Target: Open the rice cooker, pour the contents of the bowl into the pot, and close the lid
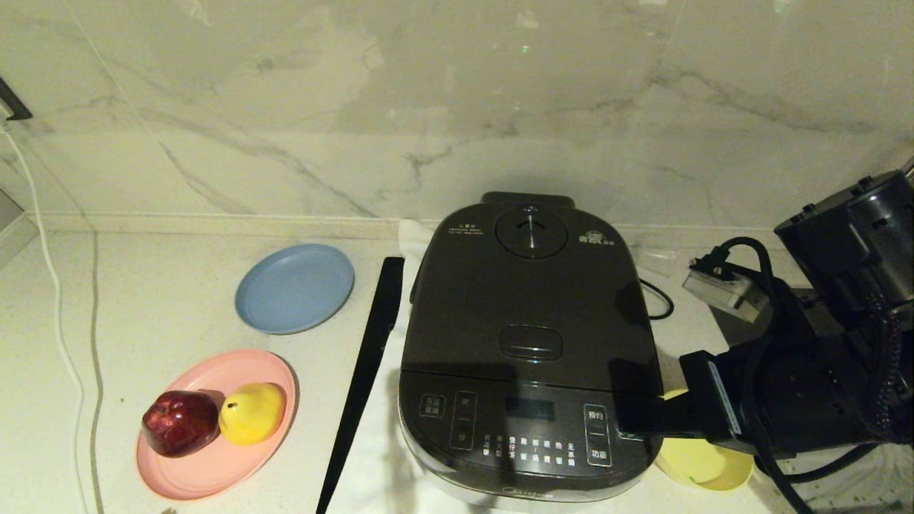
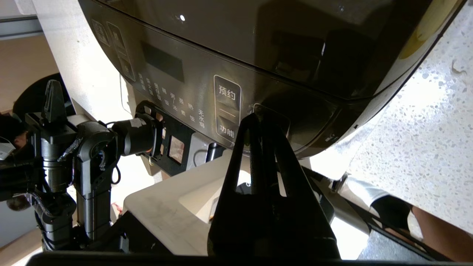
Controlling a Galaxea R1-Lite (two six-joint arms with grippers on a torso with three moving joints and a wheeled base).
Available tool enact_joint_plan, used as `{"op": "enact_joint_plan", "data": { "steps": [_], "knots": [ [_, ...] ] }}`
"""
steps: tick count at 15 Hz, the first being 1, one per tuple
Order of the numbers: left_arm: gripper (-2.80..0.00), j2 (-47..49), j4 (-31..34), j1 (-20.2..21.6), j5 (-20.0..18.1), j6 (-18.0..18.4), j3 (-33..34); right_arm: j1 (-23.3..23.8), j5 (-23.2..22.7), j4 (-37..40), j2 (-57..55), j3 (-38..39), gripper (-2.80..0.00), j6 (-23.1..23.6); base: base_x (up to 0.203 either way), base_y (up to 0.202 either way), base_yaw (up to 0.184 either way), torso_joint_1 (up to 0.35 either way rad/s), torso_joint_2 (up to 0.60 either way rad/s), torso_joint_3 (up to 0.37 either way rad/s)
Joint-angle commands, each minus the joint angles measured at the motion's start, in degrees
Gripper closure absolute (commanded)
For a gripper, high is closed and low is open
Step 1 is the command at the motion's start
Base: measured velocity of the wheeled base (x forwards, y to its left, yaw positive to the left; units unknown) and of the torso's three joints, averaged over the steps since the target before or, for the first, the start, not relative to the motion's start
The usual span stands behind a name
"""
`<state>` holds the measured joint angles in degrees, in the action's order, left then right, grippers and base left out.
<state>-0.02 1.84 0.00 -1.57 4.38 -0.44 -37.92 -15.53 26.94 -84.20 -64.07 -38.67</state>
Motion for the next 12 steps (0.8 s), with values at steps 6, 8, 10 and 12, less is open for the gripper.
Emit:
{"op": "enact_joint_plan", "data": {
  "steps": [6,8,10,12],
  "knots": [
    [0.00,0.02,0.01,0.00,-0.01,0.02,0.00,-0.04,0.06,-0.48,-0.35,0.79,0.00,-0.18,0.000,0.000,0.000,0.000,0.00,0.000],
    [0.00,0.02,0.01,0.00,-0.01,0.02,0.00,-0.03,0.06,-0.48,-0.17,0.84,0.00,-0.22,0.000,0.000,0.000,0.000,0.00,0.000],
    [0.00,0.02,0.01,0.00,-0.01,0.02,0.00,0.04,0.06,-0.48,-0.16,1.06,0.00,-0.27,0.000,0.000,0.000,0.000,0.00,0.000],
    [0.00,0.02,0.01,0.00,-0.01,0.02,0.00,0.04,0.06,-0.42,0.11,1.06,0.00,-0.29,0.000,0.000,0.000,0.000,0.00,0.000]
  ]
}}
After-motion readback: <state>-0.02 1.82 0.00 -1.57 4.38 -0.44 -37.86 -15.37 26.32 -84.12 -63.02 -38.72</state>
